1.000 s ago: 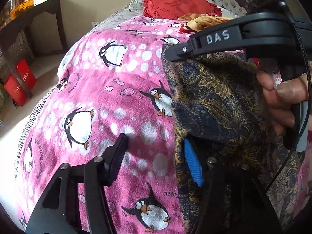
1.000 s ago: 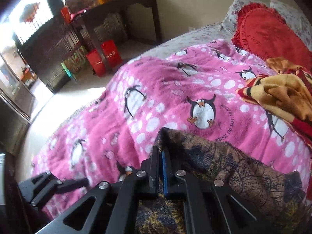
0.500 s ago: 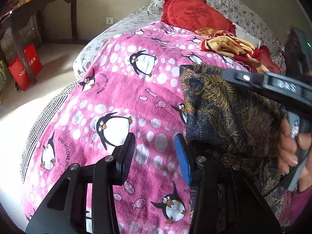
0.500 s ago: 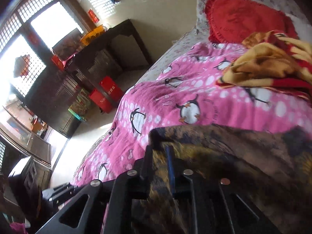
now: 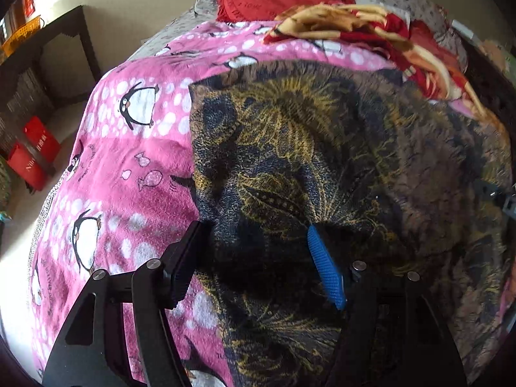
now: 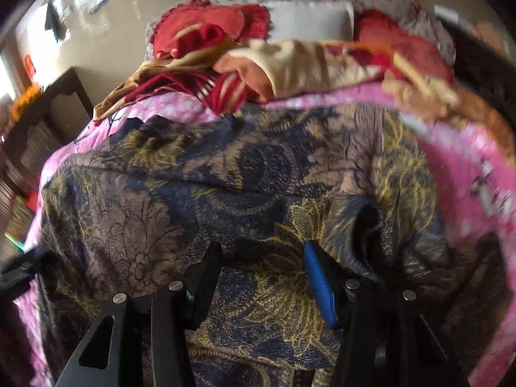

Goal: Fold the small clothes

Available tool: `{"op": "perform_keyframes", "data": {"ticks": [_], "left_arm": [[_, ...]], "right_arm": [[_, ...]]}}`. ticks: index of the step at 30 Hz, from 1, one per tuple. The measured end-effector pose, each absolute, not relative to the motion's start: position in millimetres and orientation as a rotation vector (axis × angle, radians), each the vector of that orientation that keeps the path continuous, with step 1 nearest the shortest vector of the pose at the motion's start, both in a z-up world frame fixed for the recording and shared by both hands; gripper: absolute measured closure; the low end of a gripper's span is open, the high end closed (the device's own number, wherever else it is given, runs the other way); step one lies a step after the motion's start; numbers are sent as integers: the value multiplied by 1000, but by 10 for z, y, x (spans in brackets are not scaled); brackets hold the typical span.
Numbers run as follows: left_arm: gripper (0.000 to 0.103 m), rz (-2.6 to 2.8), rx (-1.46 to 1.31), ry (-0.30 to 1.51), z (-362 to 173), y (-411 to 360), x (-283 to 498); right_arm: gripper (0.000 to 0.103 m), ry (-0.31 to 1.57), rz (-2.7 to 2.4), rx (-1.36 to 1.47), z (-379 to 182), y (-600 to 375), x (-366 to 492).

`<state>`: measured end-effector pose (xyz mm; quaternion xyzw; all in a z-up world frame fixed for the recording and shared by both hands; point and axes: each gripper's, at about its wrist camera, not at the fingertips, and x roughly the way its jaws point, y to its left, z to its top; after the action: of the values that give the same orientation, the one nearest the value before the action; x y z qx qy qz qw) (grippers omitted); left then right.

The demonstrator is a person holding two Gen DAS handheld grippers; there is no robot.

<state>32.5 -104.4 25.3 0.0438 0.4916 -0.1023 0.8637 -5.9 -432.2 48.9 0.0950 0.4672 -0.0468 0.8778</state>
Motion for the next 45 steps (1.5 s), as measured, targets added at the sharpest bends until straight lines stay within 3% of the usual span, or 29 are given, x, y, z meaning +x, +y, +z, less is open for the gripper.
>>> {"op": "perform_keyframes", "data": {"ticks": [7, 12, 15, 17, 19, 21, 28, 35, 36, 39, 40, 45], "left_arm": [[35, -236, 78, 983, 486, -1131, 276], [35, -274, 67, 959, 619, -1356, 292], [35, -347, 48, 961, 687, -1524, 240], [35, -382, 59, 950, 741, -1654, 164], [35, -405, 84, 943, 791, -1785, 97], [35, -428, 97, 936, 821, -1886, 44], [35, -465, 132, 941, 807, -2121, -99], [35, -464, 152, 960, 745, -2153, -176], [35, -462, 153, 961, 743, -2147, -181], [35, -453, 160, 952, 753, -2102, -198], [35, -450, 162, 946, 758, -2079, -202], [35, -436, 131, 945, 776, -1951, -160]], "right_arm": [[52, 891, -95, 199, 866, -4416, -326], [52, 986, -108, 200, 627, -4582, -330], [52, 951, -78, 241, 810, -4686, -543], [46, 888, -93, 241, 1028, -4804, -811], [32, 874, -152, 217, 1162, -4943, -1030], [32, 880, -205, 228, 1200, -5111, -1255], [32, 924, -110, 441, 900, -5143, -1604], [32, 926, -127, 598, 569, -4957, -1262], [35, 954, -147, 588, 489, -4933, -1202], [88, 973, -181, 531, 424, -4971, -1213], [98, 945, -188, 555, 472, -5070, -1306], [100, 768, -316, 501, 1102, -5538, -1871]]}}
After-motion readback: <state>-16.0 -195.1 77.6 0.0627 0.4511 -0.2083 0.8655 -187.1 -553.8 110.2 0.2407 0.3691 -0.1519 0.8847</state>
